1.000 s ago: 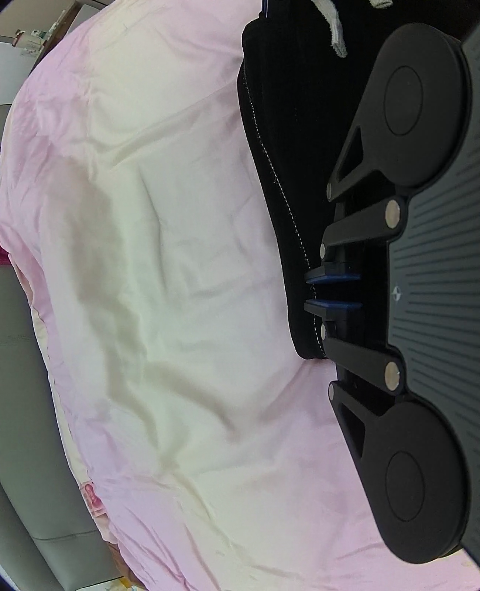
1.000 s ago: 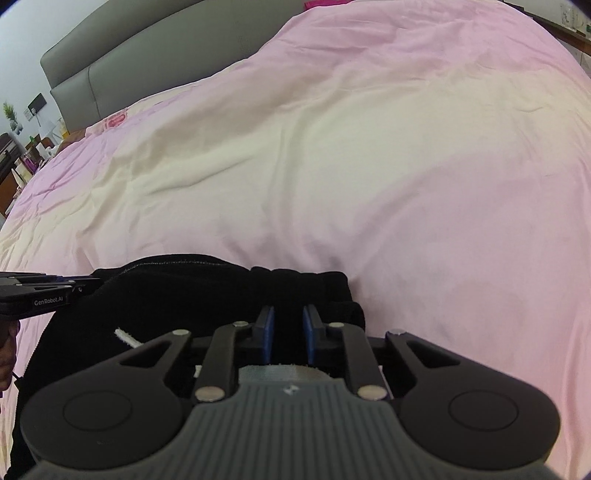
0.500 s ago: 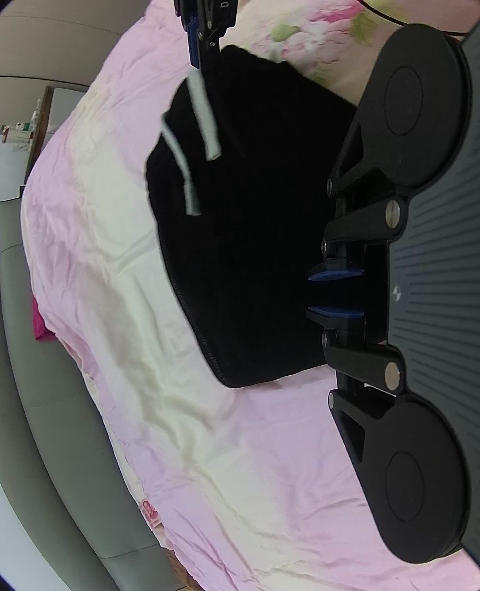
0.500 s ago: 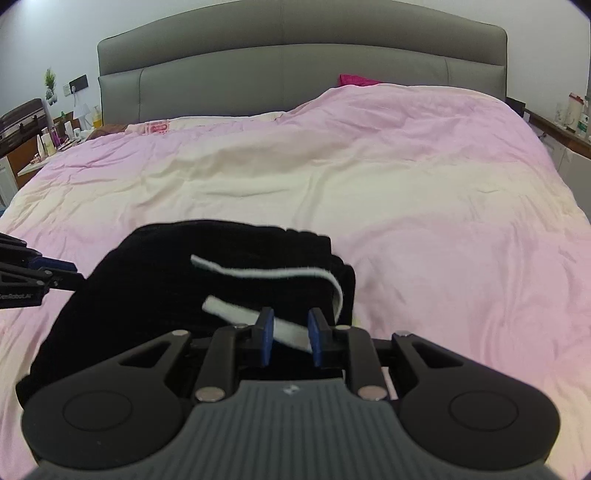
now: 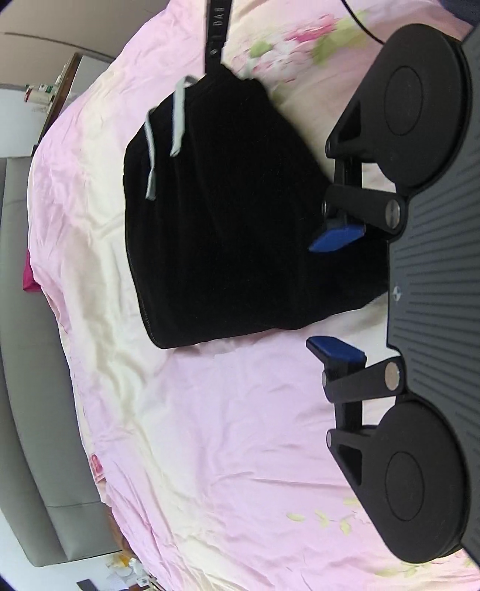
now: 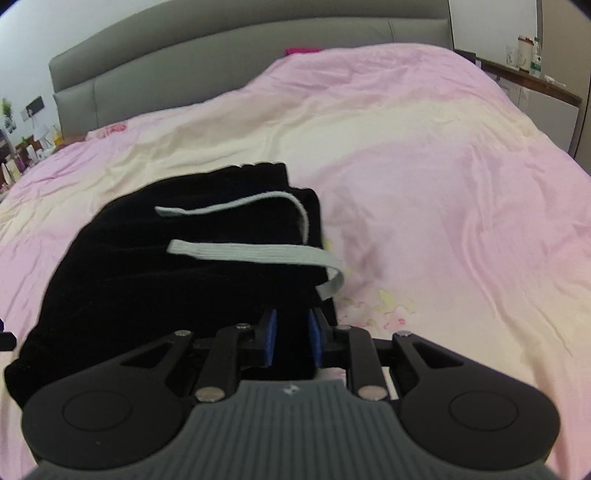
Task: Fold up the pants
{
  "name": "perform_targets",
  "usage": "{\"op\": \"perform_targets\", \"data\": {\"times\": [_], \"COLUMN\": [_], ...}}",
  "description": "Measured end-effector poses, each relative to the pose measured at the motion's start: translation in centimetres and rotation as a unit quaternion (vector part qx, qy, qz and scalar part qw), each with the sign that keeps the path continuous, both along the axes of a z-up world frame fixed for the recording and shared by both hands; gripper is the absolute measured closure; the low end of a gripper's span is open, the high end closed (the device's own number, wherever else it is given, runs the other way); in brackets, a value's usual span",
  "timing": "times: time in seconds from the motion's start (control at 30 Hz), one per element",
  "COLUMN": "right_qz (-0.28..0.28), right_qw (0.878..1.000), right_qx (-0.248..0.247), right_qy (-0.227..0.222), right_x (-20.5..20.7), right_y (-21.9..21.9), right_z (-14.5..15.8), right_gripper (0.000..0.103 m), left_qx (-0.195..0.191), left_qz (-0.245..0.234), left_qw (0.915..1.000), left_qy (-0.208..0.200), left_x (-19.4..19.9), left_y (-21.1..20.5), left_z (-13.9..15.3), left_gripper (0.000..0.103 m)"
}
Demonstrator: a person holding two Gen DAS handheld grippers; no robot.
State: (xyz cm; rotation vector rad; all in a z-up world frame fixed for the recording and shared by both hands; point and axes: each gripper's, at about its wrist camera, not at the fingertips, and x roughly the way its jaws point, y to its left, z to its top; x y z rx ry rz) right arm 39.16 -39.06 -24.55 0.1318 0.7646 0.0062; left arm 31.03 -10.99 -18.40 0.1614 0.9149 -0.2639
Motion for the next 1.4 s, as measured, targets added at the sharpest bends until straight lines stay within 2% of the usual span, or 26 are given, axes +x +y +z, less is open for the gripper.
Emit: {"op": "perform_targets", "data": {"times": [0.13, 0.2, 0.3, 0.37, 0.4, 0.43, 0.5, 0.57, 0.63, 0.67, 0.73, 0.8, 0.9, 0.97, 1.13, 1.23, 1.3, 1.37, 1.4], "right_qz": [0.038, 0.060, 0.081, 0.085, 0.087, 0.089, 0.085, 0.081, 0.078, 0.072, 0.058, 0.041, 0.048, 0.056, 0.050, 0.033, 0.024, 0.027, 0.026], "right_qw": [0.998, 0.997, 0.995, 0.994, 0.993, 0.993, 0.995, 0.996, 0.996, 0.996, 0.997, 0.996, 0.997, 0.998, 0.998, 0.998, 0.997, 0.997, 0.997], "right_qx": [0.027, 0.033, 0.028, 0.030, 0.027, 0.022, 0.016, 0.018, 0.018, 0.019, 0.049, 0.079, 0.051, 0.034, 0.031, 0.049, 0.064, 0.061, 0.063], "right_qy": [-0.032, -0.041, -0.053, -0.068, -0.075, -0.074, -0.056, -0.042, -0.043, -0.040, -0.035, -0.026, -0.023, -0.020, -0.005, 0.031, 0.041, 0.043, 0.046], "right_x": [-4.0, -5.4, -5.7, -4.9, -4.4, -3.8, -2.6, -1.9, -2.0, -2.1, -2.1, -2.1, -2.5, -2.5, -2.5, -2.6, -3.4, -4.2, -4.6], "right_y": [4.2, 6.3, 9.0, 10.1, 10.5, 11.0, 11.4, 11.1, 10.3, 9.6, 8.4, 7.6, 8.2, 8.5, 8.7, 8.3, 7.7, 7.4, 7.2], "right_z": [0.7, 0.1, -1.0, -1.4, -1.7, -2.0, -3.0, -4.1, -4.8, -5.2, -6.0, -6.8, -7.6, -7.8, -7.8, -7.6, -7.7, -7.3, -6.9], "right_gripper": [0.086, 0.086, 0.086, 0.079, 0.073, 0.072, 0.072, 0.072, 0.073, 0.073, 0.074, 0.075, 0.075, 0.075, 0.075, 0.073, 0.073, 0.073, 0.072], "left_qx": [0.007, -0.023, -0.044, -0.055, -0.056, -0.054, -0.008, 0.058, 0.115, 0.124, 0.115, 0.105, 0.122, 0.126, 0.122, 0.121, 0.115, 0.106, 0.114], "left_qz": [0.017, 0.043, 0.093, 0.117, 0.127, 0.129, 0.104, 0.030, -0.047, -0.068, -0.071, -0.056, -0.058, -0.062, -0.050, -0.047, -0.045, -0.043, -0.040], "left_qw": [0.9998, 0.9988, 0.9946, 0.9913, 0.9898, 0.9894, 0.9935, 0.9976, 0.9923, 0.9899, 0.9904, 0.9925, 0.9909, 0.9900, 0.9912, 0.9915, 0.9923, 0.9934, 0.9923], "left_qy": [0.002, 0.006, 0.015, 0.025, 0.031, 0.040, 0.044, 0.021, -0.005, 0.001, 0.027, 0.029, 0.002, -0.008, -0.006, -0.007, -0.005, 0.001, 0.027], "left_x": [-1.5, -1.3, -0.3, 0.5, 0.9, 1.3, 1.6, 1.0, 0.0, -0.1, 0.1, -0.3, -2.3, -3.1, -4.3, -5.3, -5.9, -6.3, -6.7], "left_y": [-0.4, -0.4, -0.3, -0.3, -0.4, -0.5, -1.5, -2.7, -3.2, -2.7, -1.5, -1.2, -1.8, -1.9, -2.0, -1.9, -1.6, -1.2, -1.0], "left_z": [-2.1, -3.0, -4.5, -5.4, -5.8, -6.3, -6.1, -4.5, -3.8, -4.2, -5.8, -7.3, -8.4, -8.3, -7.4, -7.0, -6.7, -6.1, -6.1], "left_gripper": [0.036, 0.036, 0.037, 0.046, 0.054, 0.065, 0.076, 0.081, 0.084, 0.085, 0.086, 0.087, 0.087, 0.087, 0.087, 0.087, 0.087, 0.090, 0.103]}}
